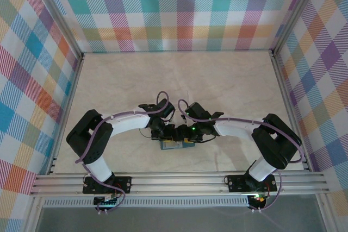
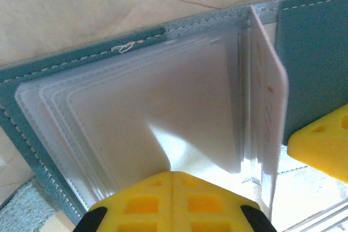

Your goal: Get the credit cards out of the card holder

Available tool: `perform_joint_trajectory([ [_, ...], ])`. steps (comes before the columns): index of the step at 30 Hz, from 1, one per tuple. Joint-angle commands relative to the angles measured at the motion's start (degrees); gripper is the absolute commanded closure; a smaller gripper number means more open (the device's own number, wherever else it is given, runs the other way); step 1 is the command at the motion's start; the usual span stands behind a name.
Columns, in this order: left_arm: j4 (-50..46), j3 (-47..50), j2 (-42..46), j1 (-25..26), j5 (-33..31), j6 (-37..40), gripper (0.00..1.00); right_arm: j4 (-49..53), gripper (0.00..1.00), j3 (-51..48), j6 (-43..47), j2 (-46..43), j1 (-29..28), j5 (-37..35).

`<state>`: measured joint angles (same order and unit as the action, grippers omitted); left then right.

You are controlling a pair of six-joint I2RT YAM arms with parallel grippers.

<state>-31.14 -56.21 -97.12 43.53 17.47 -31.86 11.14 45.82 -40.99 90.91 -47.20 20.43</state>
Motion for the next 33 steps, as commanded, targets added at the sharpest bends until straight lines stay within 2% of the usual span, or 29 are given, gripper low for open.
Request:
perform_joint_trajectory([
  [1, -1.74, -0.92, -1.58, 1.02, -0.83, 0.44, 1.0, -3.15, 0.31, -0.72, 2.12, -1.09, 0.0, 2.49],
  [9, -1.12, -2.22, -2.24, 1.74, 0.54, 0.25, 0.9, -3.46, 0.29, -0.29, 3.68, -1.18, 0.05, 3.66],
  [16, -1.29, -2.08, -1.74, 2.08, 0.63, 0.22, 0.8, -0.2, 0.3, 0.67, 6.1, -1.78, 0.09, 1.79],
  [20, -1.36, -2.1, -1.25, 2.05, 0.47, 0.23, 0.67, 0.65, 0.3, 0.78, 6.93, -2.06, 0.09, 0.97],
  [25, -1.71, -2.19, -0.85, 2.05, -0.15, 0.24, 0.57, 0.45, 0.33, 0.85, 8.19, -1.35, 0.03, 1.9],
  [31, -1.93, -2.43, -1.83, 2.07, -0.29, 0.29, 0.53, 0.45, 0.33, 1.02, 8.91, -1.13, 0.16, 2.07],
  [33, -1.64, -2.44, -2.0, 2.05, 0.01, 0.3, 0.59, 0.94, 0.33, 1.29, 9.0, -0.98, 0.18, 1.82],
])
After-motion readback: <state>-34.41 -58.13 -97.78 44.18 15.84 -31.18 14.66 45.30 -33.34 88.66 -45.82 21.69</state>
